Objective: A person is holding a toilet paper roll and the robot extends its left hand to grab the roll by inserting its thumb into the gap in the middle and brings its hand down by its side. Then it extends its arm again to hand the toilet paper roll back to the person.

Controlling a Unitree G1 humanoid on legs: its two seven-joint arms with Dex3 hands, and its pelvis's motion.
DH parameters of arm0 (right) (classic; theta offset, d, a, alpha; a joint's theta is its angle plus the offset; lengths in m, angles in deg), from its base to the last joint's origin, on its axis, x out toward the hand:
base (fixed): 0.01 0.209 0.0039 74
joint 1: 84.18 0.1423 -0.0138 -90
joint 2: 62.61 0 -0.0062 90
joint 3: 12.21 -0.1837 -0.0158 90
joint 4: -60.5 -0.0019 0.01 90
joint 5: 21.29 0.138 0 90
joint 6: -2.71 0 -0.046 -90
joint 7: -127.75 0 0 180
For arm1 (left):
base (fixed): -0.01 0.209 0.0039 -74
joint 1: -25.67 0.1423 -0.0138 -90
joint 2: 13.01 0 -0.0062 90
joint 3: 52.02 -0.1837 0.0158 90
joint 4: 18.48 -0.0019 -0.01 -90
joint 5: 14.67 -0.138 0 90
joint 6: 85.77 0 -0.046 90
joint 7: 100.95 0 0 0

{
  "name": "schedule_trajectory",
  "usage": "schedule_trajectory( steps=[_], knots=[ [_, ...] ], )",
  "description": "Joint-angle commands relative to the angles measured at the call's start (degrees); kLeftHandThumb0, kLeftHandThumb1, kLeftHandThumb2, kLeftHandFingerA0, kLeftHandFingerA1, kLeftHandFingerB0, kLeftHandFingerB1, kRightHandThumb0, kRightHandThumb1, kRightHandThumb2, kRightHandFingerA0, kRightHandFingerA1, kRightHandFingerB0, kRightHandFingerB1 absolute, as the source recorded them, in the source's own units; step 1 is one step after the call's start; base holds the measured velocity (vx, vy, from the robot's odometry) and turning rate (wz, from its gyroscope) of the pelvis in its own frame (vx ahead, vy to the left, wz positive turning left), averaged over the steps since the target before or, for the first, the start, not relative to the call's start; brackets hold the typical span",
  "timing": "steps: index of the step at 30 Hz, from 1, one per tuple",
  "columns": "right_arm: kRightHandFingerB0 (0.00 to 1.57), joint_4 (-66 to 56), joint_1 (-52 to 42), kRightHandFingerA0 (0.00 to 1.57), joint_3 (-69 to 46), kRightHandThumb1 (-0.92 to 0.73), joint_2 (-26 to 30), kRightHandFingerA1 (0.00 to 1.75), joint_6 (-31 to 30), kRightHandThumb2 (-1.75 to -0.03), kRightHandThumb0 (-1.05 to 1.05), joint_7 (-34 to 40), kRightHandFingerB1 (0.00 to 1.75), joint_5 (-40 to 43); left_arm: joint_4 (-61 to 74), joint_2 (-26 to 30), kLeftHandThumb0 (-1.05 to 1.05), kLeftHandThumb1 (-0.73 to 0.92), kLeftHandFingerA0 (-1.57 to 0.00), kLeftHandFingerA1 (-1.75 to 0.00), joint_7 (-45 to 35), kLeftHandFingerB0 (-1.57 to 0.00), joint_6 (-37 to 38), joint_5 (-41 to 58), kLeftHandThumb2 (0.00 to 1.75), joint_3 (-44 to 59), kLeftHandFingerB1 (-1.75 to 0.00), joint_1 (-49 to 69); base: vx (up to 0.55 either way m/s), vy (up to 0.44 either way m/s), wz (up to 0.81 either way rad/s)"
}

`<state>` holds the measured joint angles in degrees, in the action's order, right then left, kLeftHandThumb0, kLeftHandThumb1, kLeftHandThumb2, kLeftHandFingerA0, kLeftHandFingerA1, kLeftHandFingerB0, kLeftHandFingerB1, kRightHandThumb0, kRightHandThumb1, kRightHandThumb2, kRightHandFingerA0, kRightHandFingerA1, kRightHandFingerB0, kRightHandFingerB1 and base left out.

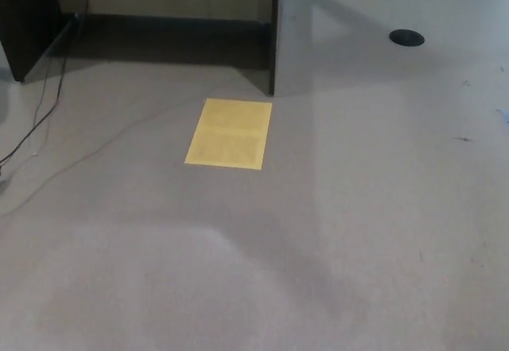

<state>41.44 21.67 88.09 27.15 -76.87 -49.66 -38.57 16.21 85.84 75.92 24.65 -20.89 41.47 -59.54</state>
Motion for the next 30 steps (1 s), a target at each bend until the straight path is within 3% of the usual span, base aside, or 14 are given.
schedule_trajectory(
  steps=[1, 5, 6, 7, 9, 10, 12, 13, 14, 15, 16, 18, 19, 30],
  knots=[
    [0.54, 2.0, -0.2, 0.70, 0.6, -0.67, 1.2, 0.58, 4.4, -0.60, -0.32, 1.7, 0.44, -1.2, -1.9, 1.6, -0.25, 0.56, -0.45, -0.39, 0.9, -0.35, 7.0, -0.3, 0.56, 0.7, -0.32, 0.6, 0.00, 0.000, 0.00],
    [0.53, 2.3, -2.1, 0.71, 0.2, -0.65, 1.4, 0.67, 6.1, -0.59, -0.32, 2.2, 0.44, -0.9, -1.5, -0.1, -0.31, 0.49, -0.30, -0.39, -0.5, -0.27, 9.9, 2.6, 0.62, 2.7, -0.35, 2.2, 0.00, 0.000, 0.00],
    [0.46, 2.5, -2.1, 0.68, 0.3, -0.53, 1.3, 0.71, 5.8, -0.83, -0.39, 2.4, 0.55, -1.0, -0.2, -0.6, -0.29, 0.50, -0.28, -0.37, -0.7, -0.26, 10.6, 3.2, 0.60, 3.3, -0.33, 2.3, 0.00, 0.000, 0.00],
    [0.43, 2.6, -2.1, 0.69, 0.2, -0.53, 1.3, 0.72, 5.7, -0.84, -0.39, 2.3, 0.54, -1.0, 0.3, -0.8, -0.29, 0.50, -0.27, -0.36, -1.1, -0.25, 10.8, 3.5, 0.60, 3.7, -0.33, 2.3, 0.00, 0.000, 0.00],
    [0.42, 2.5, -2.2, 0.68, -0.5, -0.52, 1.0, 0.70, 5.4, -0.82, -0.39, 2.0, 0.53, -0.2, 3.0, -1.4, -0.29, 0.50, -0.25, -0.36, -3.4, -0.23, 11.8, 5.2, 0.59, 4.7, -0.32, 2.4, 0.00, 0.000, 0.00],
    [0.48, 2.6, -2.2, 0.72, -1.0, -0.65, 0.9, 0.64, 5.2, -0.58, -0.31, 1.9, 0.40, 0.2, 5.4, -1.5, -0.30, 0.48, -0.25, -0.36, -3.6, -0.24, 12.3, 5.4, 0.59, 4.9, -0.32, 2.7, 0.00, 0.000, 0.00],
    [0.41, 2.7, -2.3, 0.67, -1.2, -0.52, 0.8, 0.70, 5.6, -0.81, -0.39, 2.0, 0.52, 0.2, 12.9, -1.7, -0.33, 0.46, -0.23, -0.36, -4.5, -0.22, 10.3, 6.4, 0.59, 5.3, -0.33, 3.6, 0.00, 0.000, 0.00],
    [0.41, 2.6, -2.1, 0.68, -1.3, -0.52, 0.8, 0.71, 5.6, -0.81, -0.39, 1.9, 0.52, 0.2, 17.5, -1.7, -0.16, 0.37, -0.12, -0.52, -4.8, -0.10, 9.3, 6.9, 0.88, 5.5, -0.50, 3.8, 0.00, 0.000, 0.00],
    [0.47, 2.6, -1.8, 0.72, -1.3, -0.64, 0.8, 0.65, 5.6, -0.58, -0.32, 2.0, 0.40, 0.0, 22.3, -1.6, -0.17, 0.36, -0.12, -0.53, -5.0, -0.10, 9.4, 7.3, 0.88, 5.8, -0.50, 3.7, 0.00, 0.000, 0.00],
    [0.47, 2.6, -1.7, 0.72, -1.2, -0.64, 0.8, 0.65, 5.5, -0.58, -0.32, 2.0, 0.40, -0.2, 24.2, -1.4, -0.17, 0.36, -0.12, -0.53, -5.2, -0.10, 10.1, 7.4, 0.88, 6.0, -0.50, 3.7, 0.00, 0.000, 0.00],
    [0.43, 2.7, -1.6, 0.69, -0.7, -0.52, 0.9, 0.72, 5.1, -0.83, -0.41, 2.2, 0.53, -0.7, 30.3, -1.0, -0.18, 0.38, -0.11, -0.52, -6.2, -0.08, 9.8, 8.4, 0.89, 6.2, -0.50, 3.8, 0.00, 0.000, 0.00],
    [0.44, 2.7, -1.5, 0.69, -0.5, -0.52, 0.8, 0.73, 5.4, -0.83, -0.40, 2.0, 0.54, -0.8, 37.0, -0.2, -0.19, 0.35, -0.11, -0.52, -7.2, -0.08, 8.6, 9.4, 0.88, 6.5, -0.49, 3.2, 0.00, 0.000, 0.00],
    [0.50, 2.6, -1.8, 0.73, -0.4, -0.63, 0.9, 0.66, 5.7, -0.58, -0.33, 2.2, 0.42, -0.9, 40.7, 0.6, -0.20, 0.34, -0.11, -0.51, -6.9, -0.08, 8.1, 8.6, 0.87, 6.6, -0.49, 2.8, 0.00, 0.000, 0.00],
    [0.53, 2.8, 0.1, 0.74, -0.2, -0.64, 1.0, 0.60, 4.5, -0.59, -0.33, 1.7, 0.43, -0.9, 65.2, 1.3, -0.19, 0.29, -0.10, -0.51, -9.4, -0.08, -3.3, 11.0, 0.84, 4.8, -0.50, -6.7, 0.00, 0.000, 0.00]
  ],
)
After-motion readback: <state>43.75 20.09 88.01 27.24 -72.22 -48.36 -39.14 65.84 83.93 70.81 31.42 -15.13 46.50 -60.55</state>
